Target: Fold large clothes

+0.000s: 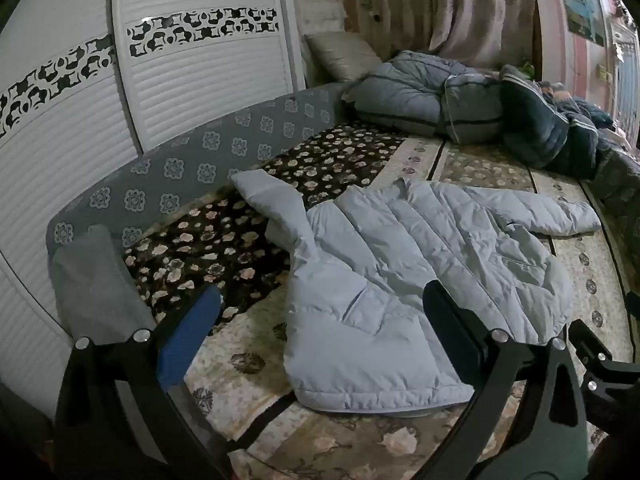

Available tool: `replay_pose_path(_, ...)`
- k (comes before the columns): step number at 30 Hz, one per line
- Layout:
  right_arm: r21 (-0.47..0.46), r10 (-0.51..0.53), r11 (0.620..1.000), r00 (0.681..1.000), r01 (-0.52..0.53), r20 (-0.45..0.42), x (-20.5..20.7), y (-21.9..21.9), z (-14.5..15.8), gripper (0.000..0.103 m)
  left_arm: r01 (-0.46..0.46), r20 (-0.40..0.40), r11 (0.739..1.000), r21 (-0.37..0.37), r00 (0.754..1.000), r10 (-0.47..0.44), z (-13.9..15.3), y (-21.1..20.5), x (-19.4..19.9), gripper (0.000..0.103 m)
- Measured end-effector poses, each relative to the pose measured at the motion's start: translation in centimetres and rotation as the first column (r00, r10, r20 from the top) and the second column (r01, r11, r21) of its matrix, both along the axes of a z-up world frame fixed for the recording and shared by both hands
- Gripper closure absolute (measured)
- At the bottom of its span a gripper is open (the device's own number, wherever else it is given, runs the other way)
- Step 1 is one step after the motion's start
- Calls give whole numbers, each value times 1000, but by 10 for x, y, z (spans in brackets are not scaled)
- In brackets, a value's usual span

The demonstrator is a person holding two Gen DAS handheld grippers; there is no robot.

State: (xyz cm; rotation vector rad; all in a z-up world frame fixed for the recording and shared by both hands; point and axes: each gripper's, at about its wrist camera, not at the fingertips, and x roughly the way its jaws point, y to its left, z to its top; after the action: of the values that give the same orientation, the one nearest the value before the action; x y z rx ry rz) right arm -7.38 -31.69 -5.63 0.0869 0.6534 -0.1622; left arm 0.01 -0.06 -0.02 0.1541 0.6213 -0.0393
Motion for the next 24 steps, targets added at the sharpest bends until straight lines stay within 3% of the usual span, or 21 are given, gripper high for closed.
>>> replay_pose_path(24,-6,-1,1000,1000,1,-9,-3,2,1,2,-14,-10,1000,-13,1000,14,-7,7,3,3)
